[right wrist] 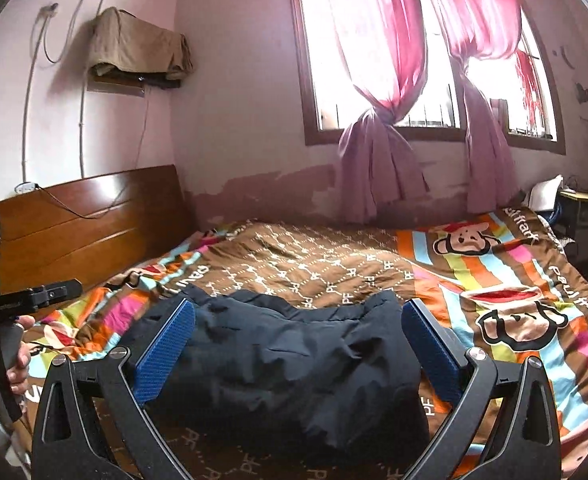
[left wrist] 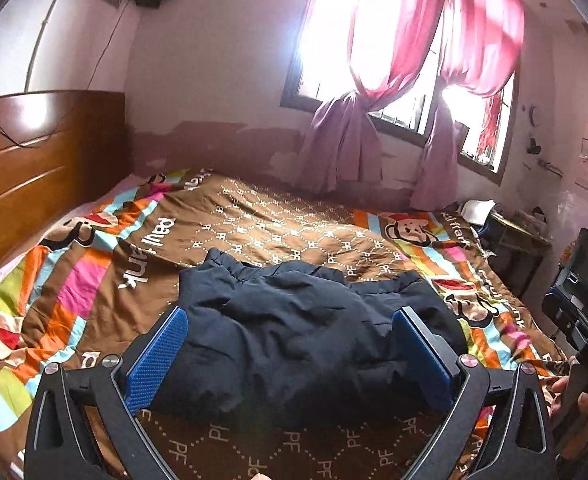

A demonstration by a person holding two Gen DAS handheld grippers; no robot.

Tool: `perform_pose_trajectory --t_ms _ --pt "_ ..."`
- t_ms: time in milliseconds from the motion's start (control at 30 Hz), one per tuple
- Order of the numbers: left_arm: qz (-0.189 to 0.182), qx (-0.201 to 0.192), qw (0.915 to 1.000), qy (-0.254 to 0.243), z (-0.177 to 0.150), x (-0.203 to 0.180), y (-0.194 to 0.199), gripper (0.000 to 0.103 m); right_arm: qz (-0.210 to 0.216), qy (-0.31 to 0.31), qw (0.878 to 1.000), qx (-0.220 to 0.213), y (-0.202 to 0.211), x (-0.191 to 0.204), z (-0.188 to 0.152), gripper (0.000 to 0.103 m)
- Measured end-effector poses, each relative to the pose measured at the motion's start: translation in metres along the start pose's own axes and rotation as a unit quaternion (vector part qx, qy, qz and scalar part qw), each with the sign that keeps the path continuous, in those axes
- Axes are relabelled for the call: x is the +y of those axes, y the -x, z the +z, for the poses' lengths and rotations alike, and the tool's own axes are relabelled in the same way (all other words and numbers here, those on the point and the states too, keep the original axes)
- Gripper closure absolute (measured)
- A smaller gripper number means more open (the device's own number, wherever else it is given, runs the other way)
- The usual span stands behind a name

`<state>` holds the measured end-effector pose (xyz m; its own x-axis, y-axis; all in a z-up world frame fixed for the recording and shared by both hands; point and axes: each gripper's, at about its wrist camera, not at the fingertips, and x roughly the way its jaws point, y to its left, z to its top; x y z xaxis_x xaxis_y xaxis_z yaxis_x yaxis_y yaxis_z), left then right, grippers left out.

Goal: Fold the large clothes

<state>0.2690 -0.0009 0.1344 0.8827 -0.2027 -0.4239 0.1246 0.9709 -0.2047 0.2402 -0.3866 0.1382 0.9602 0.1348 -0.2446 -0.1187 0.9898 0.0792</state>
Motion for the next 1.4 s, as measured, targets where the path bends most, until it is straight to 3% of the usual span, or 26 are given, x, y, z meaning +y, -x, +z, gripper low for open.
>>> perform_pose_trajectory --t_ms 600,967,1400 --pt "0.030 -0.056 0.9967 -0.049 -0.047 -0.040 0.093 0.000 0.019 -0.019 0.999 -0.038 0.095 0.022 -0.029 0.001" --pt "0.041 -0.065 0.9958 -0.048 -0.061 -0.047 0.133 0.000 0.030 -0.035 0.999 -0.028 0.119 0.027 -0.048 0.001" --pt "0.060 -0.072 0.9940 -0.056 -0.078 -0.042 0.156 0.000 0.038 -0.023 0.998 -0.041 0.147 0.051 -0.063 0.001"
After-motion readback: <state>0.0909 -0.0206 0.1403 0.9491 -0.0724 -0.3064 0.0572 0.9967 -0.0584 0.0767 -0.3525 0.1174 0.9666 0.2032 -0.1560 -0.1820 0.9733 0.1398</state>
